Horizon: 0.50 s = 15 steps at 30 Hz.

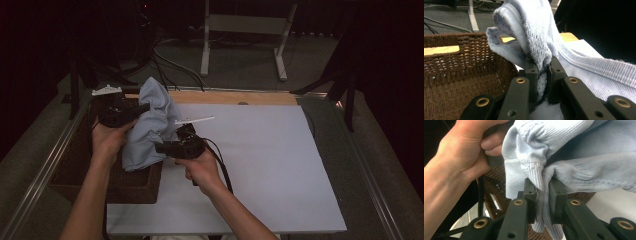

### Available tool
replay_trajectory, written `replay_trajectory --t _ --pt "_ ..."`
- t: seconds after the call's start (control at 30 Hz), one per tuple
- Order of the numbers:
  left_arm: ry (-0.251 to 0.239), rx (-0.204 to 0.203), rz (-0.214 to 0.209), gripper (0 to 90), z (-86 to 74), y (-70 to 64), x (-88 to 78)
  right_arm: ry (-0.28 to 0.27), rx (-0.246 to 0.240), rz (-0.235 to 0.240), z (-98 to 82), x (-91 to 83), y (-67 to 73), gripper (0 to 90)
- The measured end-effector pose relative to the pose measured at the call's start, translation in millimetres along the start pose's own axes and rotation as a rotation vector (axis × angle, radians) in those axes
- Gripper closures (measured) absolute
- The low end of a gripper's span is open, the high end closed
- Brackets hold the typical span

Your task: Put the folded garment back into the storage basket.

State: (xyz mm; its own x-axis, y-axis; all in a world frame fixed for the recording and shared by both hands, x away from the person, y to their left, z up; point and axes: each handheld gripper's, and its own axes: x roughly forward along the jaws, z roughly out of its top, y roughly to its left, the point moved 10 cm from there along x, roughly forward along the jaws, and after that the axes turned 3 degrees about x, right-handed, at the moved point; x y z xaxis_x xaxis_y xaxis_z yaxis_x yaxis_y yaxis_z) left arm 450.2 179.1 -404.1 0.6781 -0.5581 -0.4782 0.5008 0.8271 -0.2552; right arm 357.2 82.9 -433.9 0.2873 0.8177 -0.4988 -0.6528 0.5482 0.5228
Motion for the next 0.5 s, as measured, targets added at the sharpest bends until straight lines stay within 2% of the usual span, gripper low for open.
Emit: replay_trajectory --t 0.5 --pt "0.003 -0.009 0.021 83.3 -4.7 12.5 -6.9 0.024 -0.011 0.005 -2.8 17.9 9.4 79.4"
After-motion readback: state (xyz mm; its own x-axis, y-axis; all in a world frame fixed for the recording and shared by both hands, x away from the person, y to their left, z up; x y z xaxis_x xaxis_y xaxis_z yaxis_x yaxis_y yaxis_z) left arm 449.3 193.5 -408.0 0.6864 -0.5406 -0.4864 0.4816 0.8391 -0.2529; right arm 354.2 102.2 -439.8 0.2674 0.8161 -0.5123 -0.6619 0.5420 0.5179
